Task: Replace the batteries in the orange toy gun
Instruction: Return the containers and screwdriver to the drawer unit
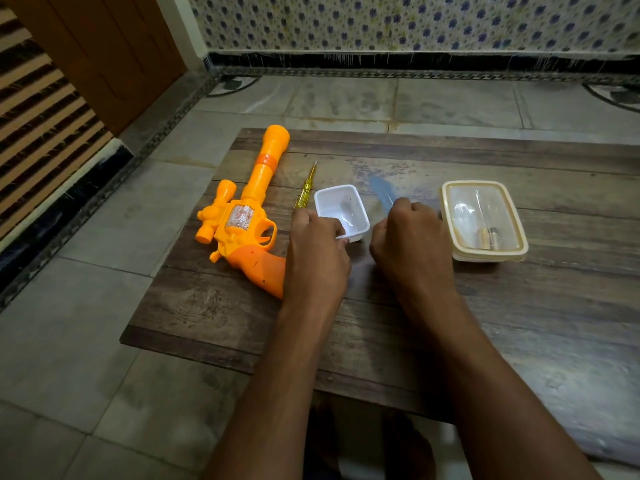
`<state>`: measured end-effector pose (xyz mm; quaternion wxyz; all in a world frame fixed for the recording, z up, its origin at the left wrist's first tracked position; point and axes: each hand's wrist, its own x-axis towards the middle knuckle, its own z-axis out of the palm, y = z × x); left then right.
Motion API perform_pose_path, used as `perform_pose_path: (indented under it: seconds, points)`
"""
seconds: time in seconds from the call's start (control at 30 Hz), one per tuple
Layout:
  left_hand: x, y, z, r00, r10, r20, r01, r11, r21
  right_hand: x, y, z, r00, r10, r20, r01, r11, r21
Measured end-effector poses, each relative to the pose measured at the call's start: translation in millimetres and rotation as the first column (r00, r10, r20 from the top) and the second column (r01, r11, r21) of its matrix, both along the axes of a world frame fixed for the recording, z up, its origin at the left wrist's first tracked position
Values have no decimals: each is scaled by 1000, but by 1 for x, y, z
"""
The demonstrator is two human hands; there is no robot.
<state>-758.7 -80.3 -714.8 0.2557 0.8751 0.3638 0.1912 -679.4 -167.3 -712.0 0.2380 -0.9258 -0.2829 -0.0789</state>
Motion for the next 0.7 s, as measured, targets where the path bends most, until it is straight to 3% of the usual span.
perform_pose_path:
  seconds: [0.17,0.27,0.4,0.53,0.7]
  points:
    - [2,-2,0,999,-31,29,31,999,-12,0,-4,7,992,-80,101,50,960,275]
    - [2,-3,-1,997,-41,58,43,999,-20,-3,-12,11,993,-112,-33,114,876,468]
    - [3,-3,-6,992,-15,126,26,996,-89,-3,-18,6,950,16,-311,201,731,652]
    - [6,4,-11,980,51,195,-12,981,-194,6,-13,-1,909,29,-415,277,702,656]
    - [9,4,-10,962,111,250,-61,978,-199,14,-1,-4,899,42,-436,279,712,645]
